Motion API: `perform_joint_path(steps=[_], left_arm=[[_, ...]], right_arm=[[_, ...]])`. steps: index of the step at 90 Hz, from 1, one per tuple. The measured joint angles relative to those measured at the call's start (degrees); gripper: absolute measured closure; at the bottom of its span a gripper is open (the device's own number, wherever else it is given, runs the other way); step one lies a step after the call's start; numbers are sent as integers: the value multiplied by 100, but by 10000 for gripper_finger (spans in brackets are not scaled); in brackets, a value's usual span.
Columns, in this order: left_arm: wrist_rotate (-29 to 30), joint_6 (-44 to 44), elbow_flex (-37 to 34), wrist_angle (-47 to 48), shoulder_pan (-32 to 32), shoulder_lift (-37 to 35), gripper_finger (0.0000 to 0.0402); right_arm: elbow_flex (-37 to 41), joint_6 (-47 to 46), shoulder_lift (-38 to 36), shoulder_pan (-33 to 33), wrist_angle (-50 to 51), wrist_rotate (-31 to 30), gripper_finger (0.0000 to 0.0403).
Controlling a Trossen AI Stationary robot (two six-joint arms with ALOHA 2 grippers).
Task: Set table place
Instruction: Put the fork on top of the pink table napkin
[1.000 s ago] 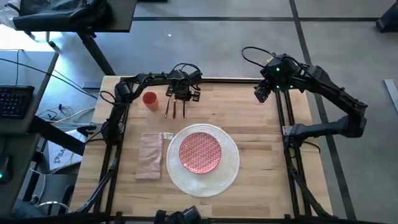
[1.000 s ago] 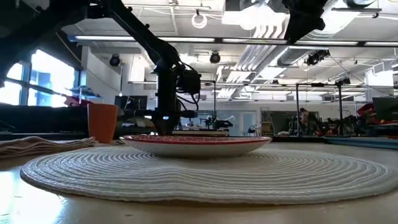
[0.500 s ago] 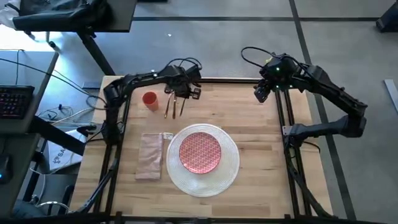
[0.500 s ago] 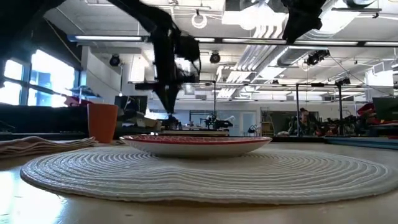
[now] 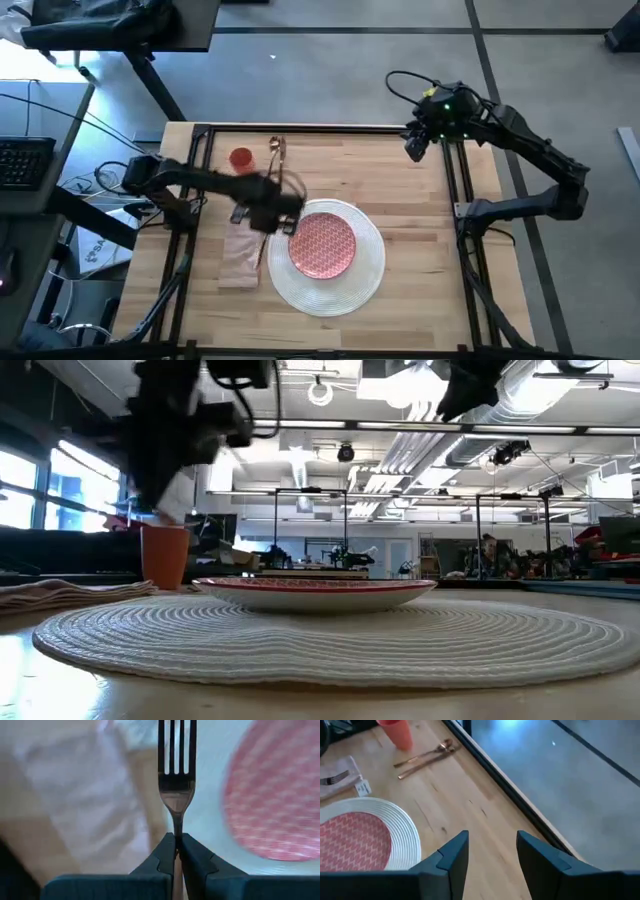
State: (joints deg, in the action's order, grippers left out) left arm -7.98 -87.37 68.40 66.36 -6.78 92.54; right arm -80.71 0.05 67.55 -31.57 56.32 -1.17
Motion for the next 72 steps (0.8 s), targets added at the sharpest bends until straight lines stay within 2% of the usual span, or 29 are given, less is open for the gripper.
perform_joint_path(steps=[14,33,44,60,72], left_arm=[[-135,-833,-811,-358,-569,-353,402],[-261,-1047,-1652,-831,-888,-606,401],[-162,-1201,-1843,-888,-899,-609,401],[39,-1523,-2107,-1455,-901,-613,401],[106,-1596,-2188,-1356,-901,-609,401]], right_arm=[[0,107,193,-4,-155,187,257],[0,184,376,-4,-137,574,257],[0,256,378,-4,-133,576,257],[0,253,367,-7,-131,577,257],[0,251,365,-4,-114,588,257]])
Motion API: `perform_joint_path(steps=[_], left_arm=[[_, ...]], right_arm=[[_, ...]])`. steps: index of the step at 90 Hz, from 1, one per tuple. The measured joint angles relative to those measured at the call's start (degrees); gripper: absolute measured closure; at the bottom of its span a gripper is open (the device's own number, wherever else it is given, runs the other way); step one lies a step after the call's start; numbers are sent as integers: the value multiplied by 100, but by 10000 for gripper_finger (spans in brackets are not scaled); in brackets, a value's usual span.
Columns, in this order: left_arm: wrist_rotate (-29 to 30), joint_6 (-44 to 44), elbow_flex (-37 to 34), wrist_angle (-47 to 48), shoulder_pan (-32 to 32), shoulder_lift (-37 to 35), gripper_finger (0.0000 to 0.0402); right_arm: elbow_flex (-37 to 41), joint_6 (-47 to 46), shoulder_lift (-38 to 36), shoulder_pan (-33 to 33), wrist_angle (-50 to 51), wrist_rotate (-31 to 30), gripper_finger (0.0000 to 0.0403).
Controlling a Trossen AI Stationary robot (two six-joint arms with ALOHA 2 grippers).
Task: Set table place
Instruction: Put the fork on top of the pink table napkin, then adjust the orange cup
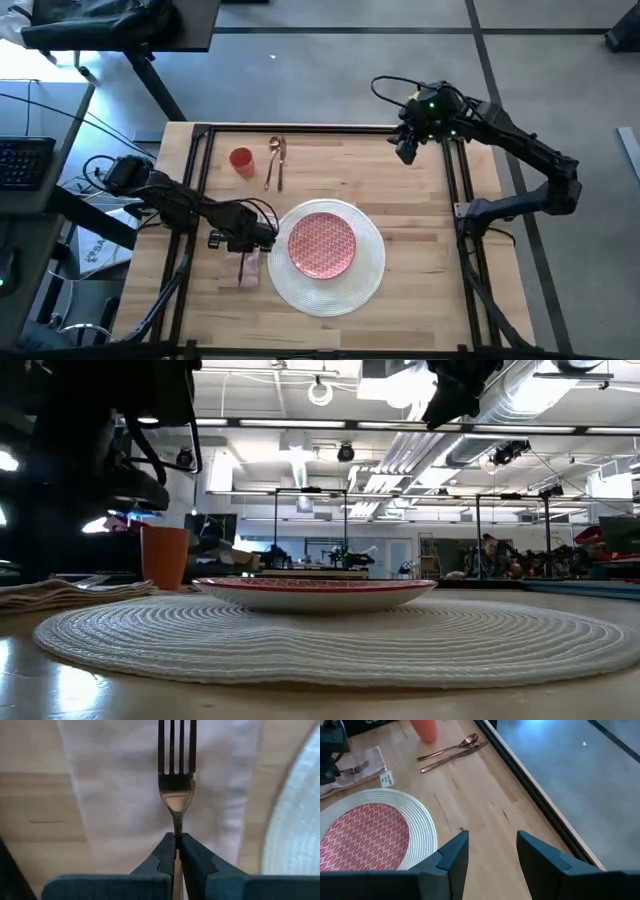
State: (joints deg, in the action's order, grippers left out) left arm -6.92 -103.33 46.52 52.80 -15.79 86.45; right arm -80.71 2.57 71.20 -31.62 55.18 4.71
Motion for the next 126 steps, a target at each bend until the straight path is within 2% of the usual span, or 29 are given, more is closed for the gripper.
perform_joint_path(steps=[25,48,61,74,86,96,103,110,116,126], left_arm=[[316,-141,-22,73,-2,-2,401],[278,-133,-271,-7,0,-2,392],[307,-105,-271,-69,-2,-2,368],[88,-90,-264,-34,-2,-3,331],[-170,101,-86,233,-2,-134,299],[-122,111,300,803,-2,-426,282],[208,93,662,1146,70,-643,277],[912,157,992,1119,285,-810,278],[1580,454,1269,900,661,-834,284],[2441,1446,1629,53,1528,-671,295]], right_arm=[[0,0,0,0,9,2,257],[0,-4,0,-1,26,4,257],[0,-11,-2,-1,24,4,257],[0,-11,-2,-2,24,7,257],[0,-9,-2,0,28,7,257],[0,-9,-2,0,81,7,257],[0,2,-2,0,137,5,257],[0,51,-4,-1,136,6,257],[0,101,-4,-2,124,5,257],[0,218,-4,0,101,4,257]])
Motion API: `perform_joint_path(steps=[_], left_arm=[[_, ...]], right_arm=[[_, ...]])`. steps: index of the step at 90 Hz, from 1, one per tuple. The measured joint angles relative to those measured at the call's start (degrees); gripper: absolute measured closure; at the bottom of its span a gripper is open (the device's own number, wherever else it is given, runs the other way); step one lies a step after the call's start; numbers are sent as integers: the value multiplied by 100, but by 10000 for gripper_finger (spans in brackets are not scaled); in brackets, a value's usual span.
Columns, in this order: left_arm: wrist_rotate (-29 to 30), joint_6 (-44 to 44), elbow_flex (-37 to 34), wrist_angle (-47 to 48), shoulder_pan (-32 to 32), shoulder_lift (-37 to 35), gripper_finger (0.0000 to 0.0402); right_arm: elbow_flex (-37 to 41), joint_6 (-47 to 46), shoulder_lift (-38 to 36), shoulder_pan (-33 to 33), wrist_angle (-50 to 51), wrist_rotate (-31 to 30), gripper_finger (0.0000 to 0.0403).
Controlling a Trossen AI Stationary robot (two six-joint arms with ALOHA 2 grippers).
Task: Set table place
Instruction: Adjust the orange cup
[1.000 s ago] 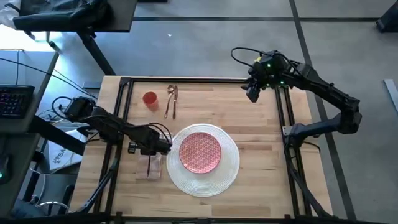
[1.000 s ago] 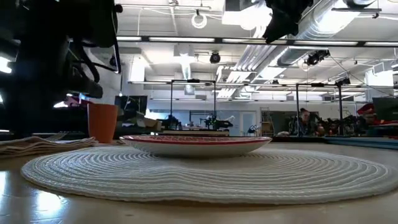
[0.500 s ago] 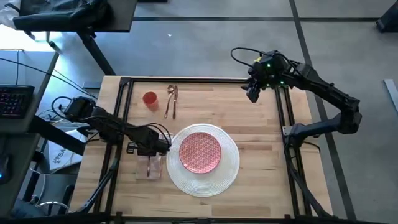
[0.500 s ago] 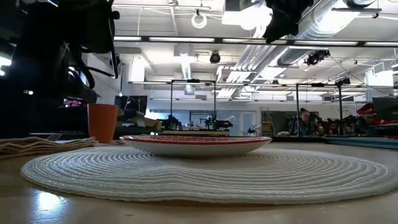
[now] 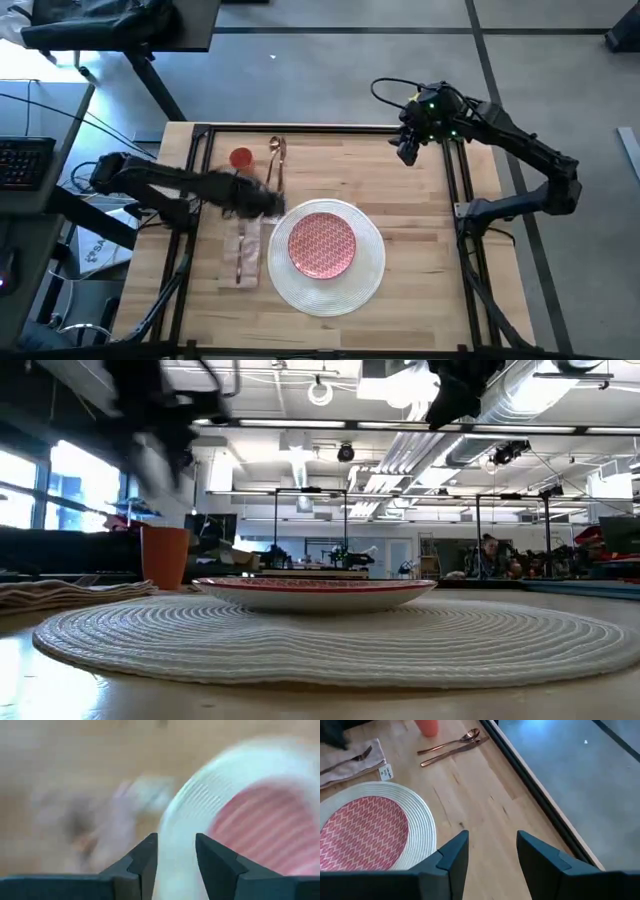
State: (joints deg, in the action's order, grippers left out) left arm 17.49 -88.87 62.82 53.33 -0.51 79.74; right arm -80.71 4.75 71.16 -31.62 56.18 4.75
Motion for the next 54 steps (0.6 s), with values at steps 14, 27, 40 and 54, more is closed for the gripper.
perform_joint_path(steps=[14,27,40,54], left_arm=[[458,1489,344,-1245,1225,361,308],[239,2581,638,-1348,2263,769,312],[-232,3555,1068,-1229,3094,1164,312],[-572,4805,2011,-8,3582,1384,312]], right_arm=[[0,24,0,-1,15,0,257],[0,22,0,0,133,2,257],[0,-86,-2,0,295,2,257],[0,-167,-38,-2,460,0,257]])
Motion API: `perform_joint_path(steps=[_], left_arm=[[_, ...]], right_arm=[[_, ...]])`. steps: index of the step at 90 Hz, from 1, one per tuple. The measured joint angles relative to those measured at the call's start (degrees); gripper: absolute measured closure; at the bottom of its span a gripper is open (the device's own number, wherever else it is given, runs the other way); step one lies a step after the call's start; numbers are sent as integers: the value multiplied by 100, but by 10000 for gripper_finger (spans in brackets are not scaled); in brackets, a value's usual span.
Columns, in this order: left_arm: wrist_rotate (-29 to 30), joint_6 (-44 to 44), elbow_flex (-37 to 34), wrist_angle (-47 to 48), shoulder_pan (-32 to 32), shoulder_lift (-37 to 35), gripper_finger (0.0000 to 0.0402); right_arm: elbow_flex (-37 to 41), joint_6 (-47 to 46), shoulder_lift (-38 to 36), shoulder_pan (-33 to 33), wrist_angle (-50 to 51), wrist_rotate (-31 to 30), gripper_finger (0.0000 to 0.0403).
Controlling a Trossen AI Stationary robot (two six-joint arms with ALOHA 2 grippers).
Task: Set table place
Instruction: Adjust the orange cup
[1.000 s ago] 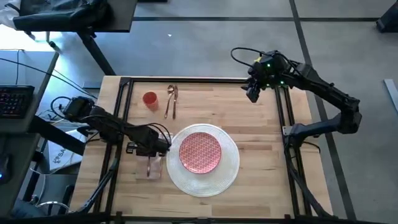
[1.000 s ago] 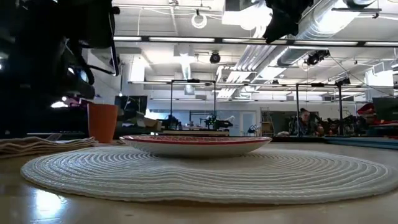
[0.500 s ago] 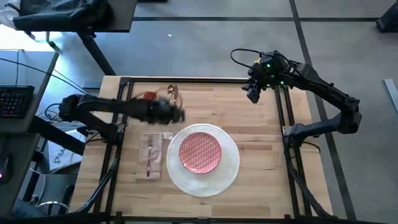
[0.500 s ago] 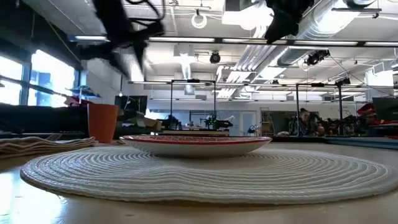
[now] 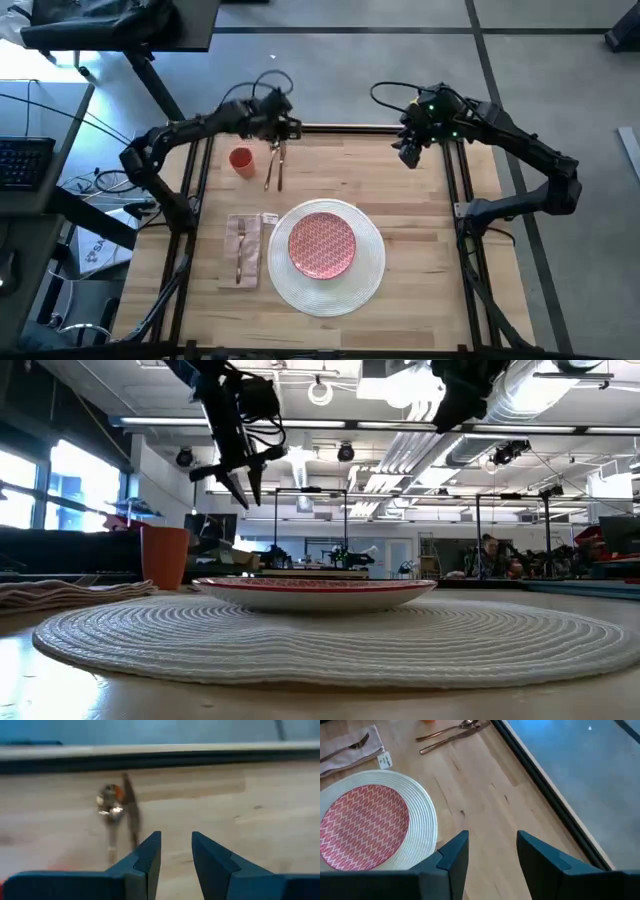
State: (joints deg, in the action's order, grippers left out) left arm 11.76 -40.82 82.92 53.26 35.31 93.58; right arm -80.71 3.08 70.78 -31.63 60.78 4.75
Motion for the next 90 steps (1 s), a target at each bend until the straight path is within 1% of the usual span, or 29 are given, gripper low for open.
perform_joint_path(steps=[6,9,13,20,27,32,45,57,64,72,81,90], left_arm=[[-4,576,426,920,138,18,312],[-39,705,619,1431,225,18,312],[-224,846,790,2030,387,11,309],[-505,999,865,2896,710,13,299],[-544,1166,766,3404,971,16,281],[-550,1207,611,3434,1110,13,266],[-651,1308,-16,3168,1410,20,225],[-634,1270,-619,2789,1535,22,211],[-606,1257,-905,2459,1534,22,213],[-644,1155,-1188,2137,1532,22,224],[-666,971,-1478,1895,1532,22,245],[-671,942,-1690,1745,1532,22,276]], right_arm=[[0,-28,-4,0,21,0,258],[0,-25,-4,2,23,0,258],[0,-23,-4,0,22,0,257],[0,-19,-4,0,-28,0,258],[0,-19,-4,1,-144,2,257],[0,-13,-4,1,-218,-1,257],[0,26,-4,2,-321,0,257],[0,-6,-6,0,-322,0,258],[0,-24,-4,1,-320,0,257],[0,-22,-4,1,-317,0,257],[0,-61,-4,2,-293,0,258],[0,-69,-4,2,-276,0,257]])
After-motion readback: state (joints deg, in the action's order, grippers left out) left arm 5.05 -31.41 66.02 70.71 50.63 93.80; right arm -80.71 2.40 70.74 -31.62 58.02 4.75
